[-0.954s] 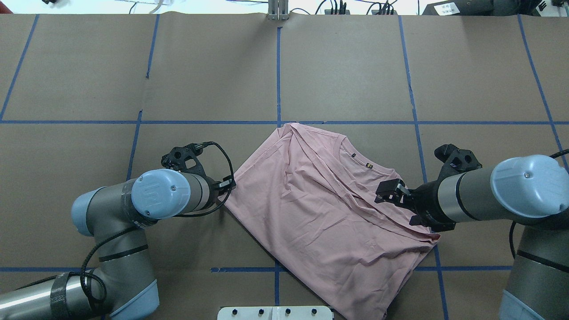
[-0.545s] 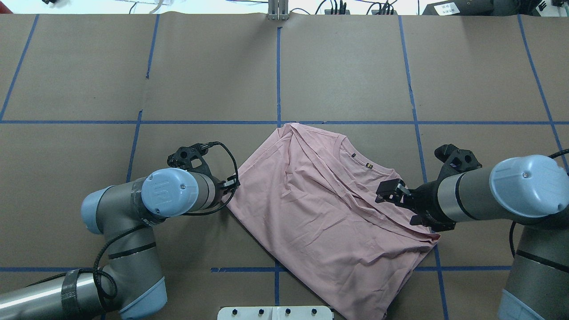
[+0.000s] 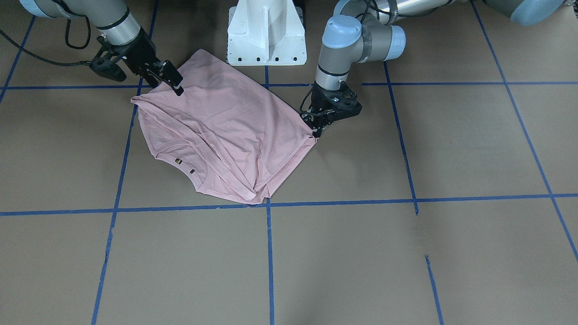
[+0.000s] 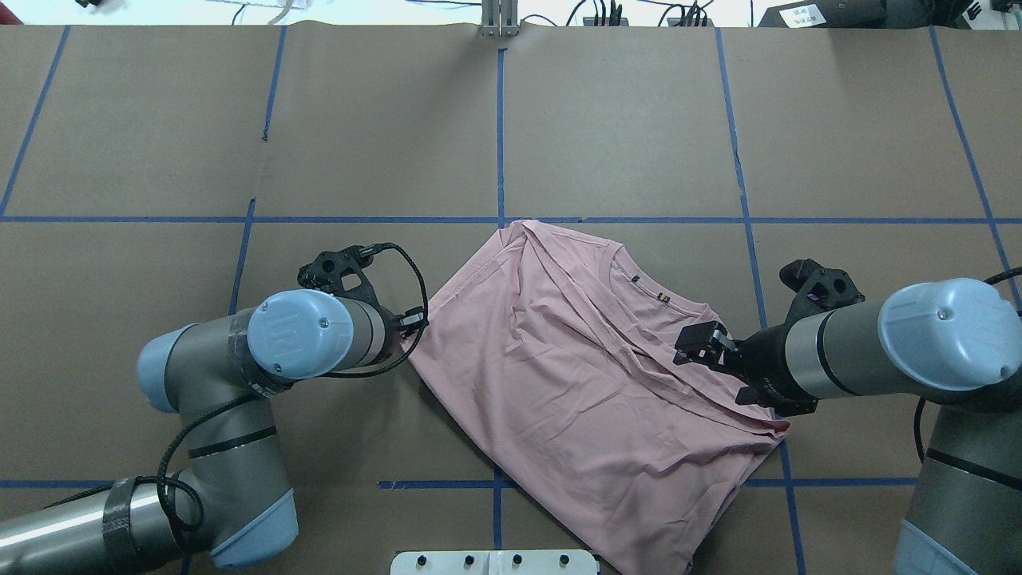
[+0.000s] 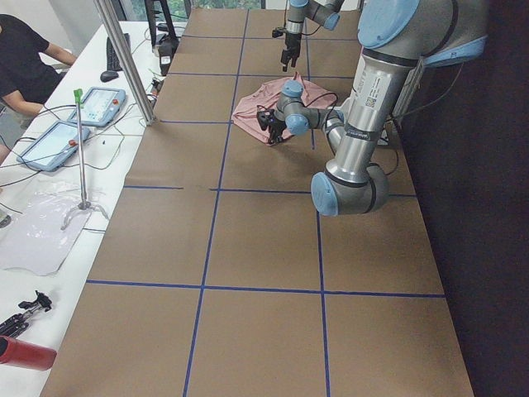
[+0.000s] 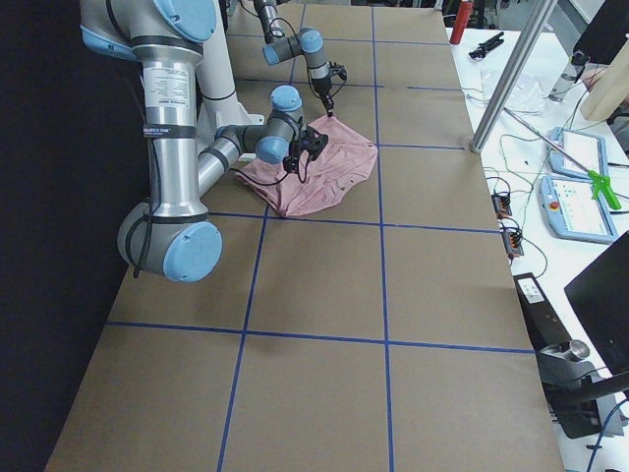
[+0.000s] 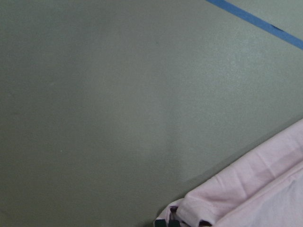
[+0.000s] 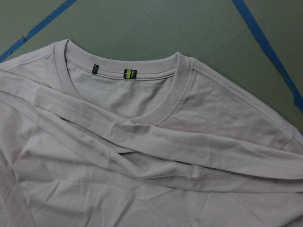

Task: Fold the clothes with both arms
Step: 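Drag the shirt farther from the robot with the left gripper while the right gripper follows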

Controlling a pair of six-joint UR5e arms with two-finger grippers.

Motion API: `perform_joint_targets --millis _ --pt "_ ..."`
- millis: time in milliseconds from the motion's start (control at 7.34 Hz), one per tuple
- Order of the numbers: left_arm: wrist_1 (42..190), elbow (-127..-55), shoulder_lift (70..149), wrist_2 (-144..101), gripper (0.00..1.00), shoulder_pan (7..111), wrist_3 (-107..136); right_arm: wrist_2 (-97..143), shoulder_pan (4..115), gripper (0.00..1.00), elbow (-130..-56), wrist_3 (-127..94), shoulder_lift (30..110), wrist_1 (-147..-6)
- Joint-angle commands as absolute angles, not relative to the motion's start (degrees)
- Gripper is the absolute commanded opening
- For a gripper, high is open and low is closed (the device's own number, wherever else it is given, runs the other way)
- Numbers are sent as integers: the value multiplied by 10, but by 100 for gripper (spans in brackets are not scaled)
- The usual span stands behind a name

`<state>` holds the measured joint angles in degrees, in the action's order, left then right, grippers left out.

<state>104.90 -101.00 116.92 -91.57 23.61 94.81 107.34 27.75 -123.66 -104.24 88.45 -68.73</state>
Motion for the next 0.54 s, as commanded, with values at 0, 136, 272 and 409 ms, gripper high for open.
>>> perform_joint_targets --millis 0,136,272,409 --pt "1034 -1019 1169 -918 0 295 852 1073 280 100 -1237 -1042 884 -687" --pt "1041 -1001 1171 -918 0 328 797 1072 283 100 -1237 -1042 884 -687" --pt "1121 -922 1199 -921 0 362 787 1063 283 100 -1236 -1042 884 -687" --pt "1186 -795 1270 -921 0 383 784 1041 283 100 -1236 -1042 884 -687"
